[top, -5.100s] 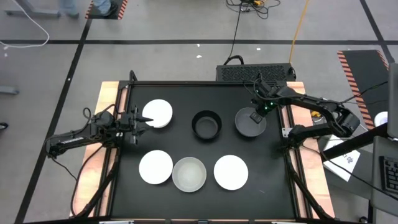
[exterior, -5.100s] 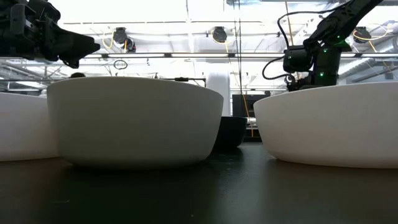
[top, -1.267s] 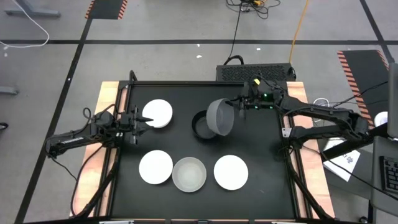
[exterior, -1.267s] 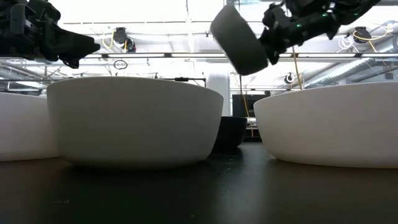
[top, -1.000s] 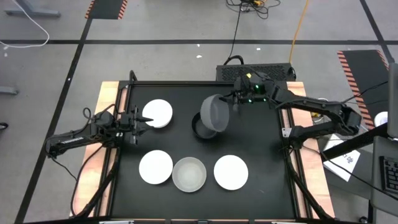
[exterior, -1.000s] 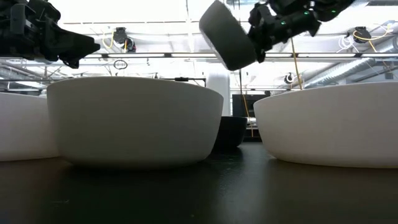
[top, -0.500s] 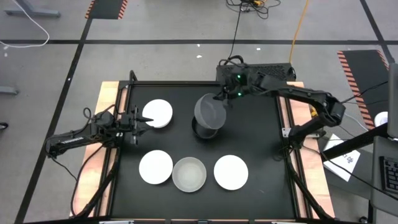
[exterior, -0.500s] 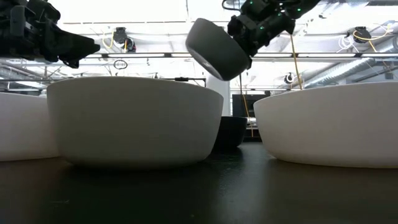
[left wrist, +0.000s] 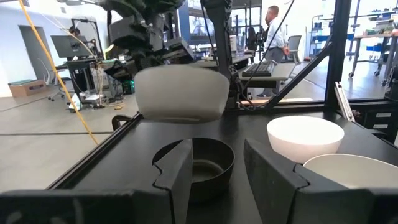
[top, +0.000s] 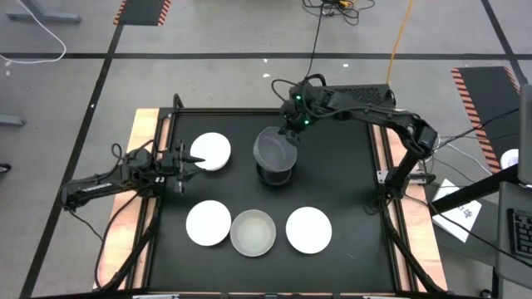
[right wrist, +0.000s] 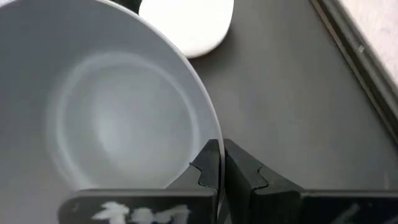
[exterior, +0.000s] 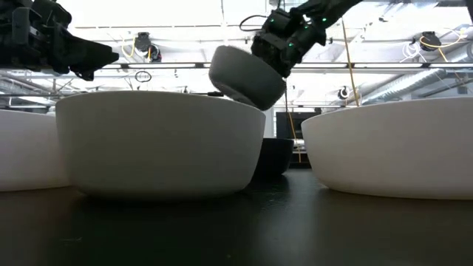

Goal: Nest bowls inside each other
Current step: Stack the gray bowl on the black bowl

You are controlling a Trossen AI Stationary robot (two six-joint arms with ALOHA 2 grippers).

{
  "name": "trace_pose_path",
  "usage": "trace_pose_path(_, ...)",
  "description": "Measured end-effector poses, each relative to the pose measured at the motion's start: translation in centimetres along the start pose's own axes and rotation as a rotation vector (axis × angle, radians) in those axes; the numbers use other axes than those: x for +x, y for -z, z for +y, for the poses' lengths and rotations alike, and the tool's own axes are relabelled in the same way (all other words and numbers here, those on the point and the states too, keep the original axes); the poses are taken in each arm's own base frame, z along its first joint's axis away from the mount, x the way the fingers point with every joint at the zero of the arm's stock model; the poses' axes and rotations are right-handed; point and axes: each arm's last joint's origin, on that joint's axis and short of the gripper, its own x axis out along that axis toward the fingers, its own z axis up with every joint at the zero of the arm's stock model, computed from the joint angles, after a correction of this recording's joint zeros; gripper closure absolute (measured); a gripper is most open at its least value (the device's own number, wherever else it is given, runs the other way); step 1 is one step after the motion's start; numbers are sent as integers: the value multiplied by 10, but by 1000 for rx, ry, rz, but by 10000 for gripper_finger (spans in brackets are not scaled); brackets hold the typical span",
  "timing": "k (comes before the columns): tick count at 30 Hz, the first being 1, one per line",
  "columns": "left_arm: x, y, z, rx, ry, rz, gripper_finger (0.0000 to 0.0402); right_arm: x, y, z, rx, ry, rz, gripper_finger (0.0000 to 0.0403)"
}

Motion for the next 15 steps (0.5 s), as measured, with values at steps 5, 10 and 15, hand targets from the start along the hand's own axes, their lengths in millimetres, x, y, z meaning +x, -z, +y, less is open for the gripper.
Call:
trace_pose_path(5,0,1,0,-3,1,14,254,7,-1,-4,16,15,89,403)
trace_pose_path(10,0,2,0,1,1,17,254,8,-3,-6,19,51,158,403)
trace_pose_path(15,0,2,0,2,1,17,254,10,-6,-4,7,56,177,403)
